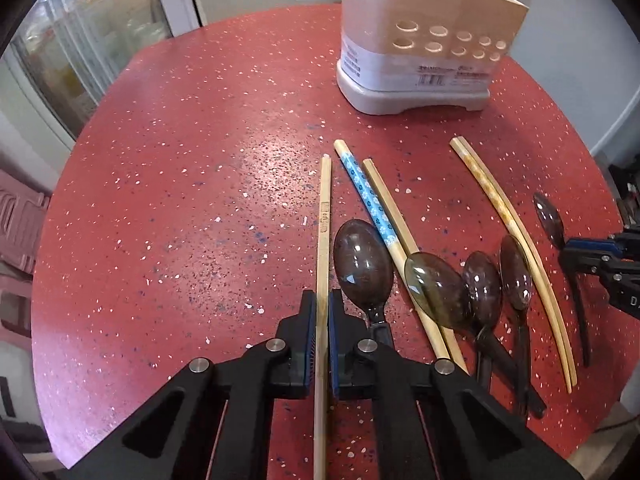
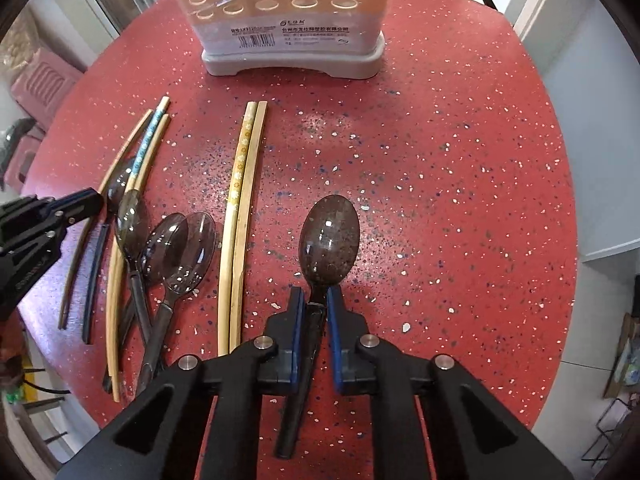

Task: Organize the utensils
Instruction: 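Lift both held utensils and drop them into the beige holder, opening both tools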

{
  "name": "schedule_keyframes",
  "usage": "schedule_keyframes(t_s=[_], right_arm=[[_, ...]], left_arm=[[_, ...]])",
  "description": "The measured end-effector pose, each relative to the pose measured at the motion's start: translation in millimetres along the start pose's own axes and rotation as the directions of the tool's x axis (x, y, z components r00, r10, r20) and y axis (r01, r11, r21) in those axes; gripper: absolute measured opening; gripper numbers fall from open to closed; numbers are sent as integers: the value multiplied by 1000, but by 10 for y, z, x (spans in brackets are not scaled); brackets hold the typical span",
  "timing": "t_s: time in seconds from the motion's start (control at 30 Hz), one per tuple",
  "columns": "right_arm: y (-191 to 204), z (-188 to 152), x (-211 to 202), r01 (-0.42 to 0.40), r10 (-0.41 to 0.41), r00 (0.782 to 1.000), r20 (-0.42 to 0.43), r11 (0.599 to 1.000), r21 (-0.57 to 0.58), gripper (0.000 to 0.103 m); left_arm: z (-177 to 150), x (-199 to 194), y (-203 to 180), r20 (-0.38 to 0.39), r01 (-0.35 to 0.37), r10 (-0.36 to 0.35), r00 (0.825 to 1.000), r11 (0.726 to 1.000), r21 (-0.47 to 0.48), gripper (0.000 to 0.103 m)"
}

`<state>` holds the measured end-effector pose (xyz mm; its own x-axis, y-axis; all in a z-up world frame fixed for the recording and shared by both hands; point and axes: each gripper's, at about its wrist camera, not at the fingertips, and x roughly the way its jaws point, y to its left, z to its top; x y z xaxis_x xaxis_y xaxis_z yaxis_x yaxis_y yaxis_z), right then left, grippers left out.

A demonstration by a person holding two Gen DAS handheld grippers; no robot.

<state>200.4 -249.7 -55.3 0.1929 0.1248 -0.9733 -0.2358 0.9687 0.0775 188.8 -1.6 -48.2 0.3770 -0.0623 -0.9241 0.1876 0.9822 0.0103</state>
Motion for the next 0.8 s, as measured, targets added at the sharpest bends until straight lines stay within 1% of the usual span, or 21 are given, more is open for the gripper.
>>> schedule_keyframes(t_s=[0.07, 0.1, 0.2, 0.27, 0.37, 0.43, 0.53, 0.63, 0.67, 0.7, 0.8], right_arm=[[-97, 8, -30, -44, 44, 999, 13, 999, 18, 12], [-144, -50, -56, -62, 62, 998, 22, 998, 23, 12], [-297, -52, -169, -131, 128, 989, 74, 991, 39, 12], [-378, -61, -262, -162, 157, 981, 112, 986, 39, 12], [-489, -18, -465, -204, 196, 963, 185, 979, 25, 12], [-533, -1, -615, -224, 216, 949, 231, 975, 9, 12], [-553, 86, -850, -251, 242, 925, 293, 968, -7, 12], [-599, 210, -1067, -265, 254, 901, 352, 964, -18, 12], [-632, 282, -1160, -266, 254, 891, 377, 964, -22, 12], [-528, 230, -1226, -264, 252, 884, 393, 964, -24, 12], [-534, 442, -1423, -242, 230, 856, 463, 970, -33, 12]], left_arm=[[-52, -51, -9, 27, -1, 2, 1000, 1000, -25, 34], [-128, -92, 5, 41, 8, -6, 999, 999, -39, 34], [-234, -270, 41, 102, 38, -28, 994, 995, -95, 34], [-263, -410, 106, 153, 64, -45, 987, 990, -125, 34], [-236, -642, 104, 226, 84, -48, 973, 985, -153, 34], [-164, -826, 83, 288, 109, -57, 956, 980, -167, 34], [-29, -1087, 61, 356, 135, -66, 932, 976, -173, 34], [171, -1323, 91, 424, 167, -78, 902, 970, -175, 34], [245, -1388, 126, 447, 176, -81, 891, 968, -176, 34], [293, -1461, 145, 465, 185, -83, 882, 967, -178, 34], [535, -1623, 159, 526, 207, -85, 846, 962, -177, 34]])
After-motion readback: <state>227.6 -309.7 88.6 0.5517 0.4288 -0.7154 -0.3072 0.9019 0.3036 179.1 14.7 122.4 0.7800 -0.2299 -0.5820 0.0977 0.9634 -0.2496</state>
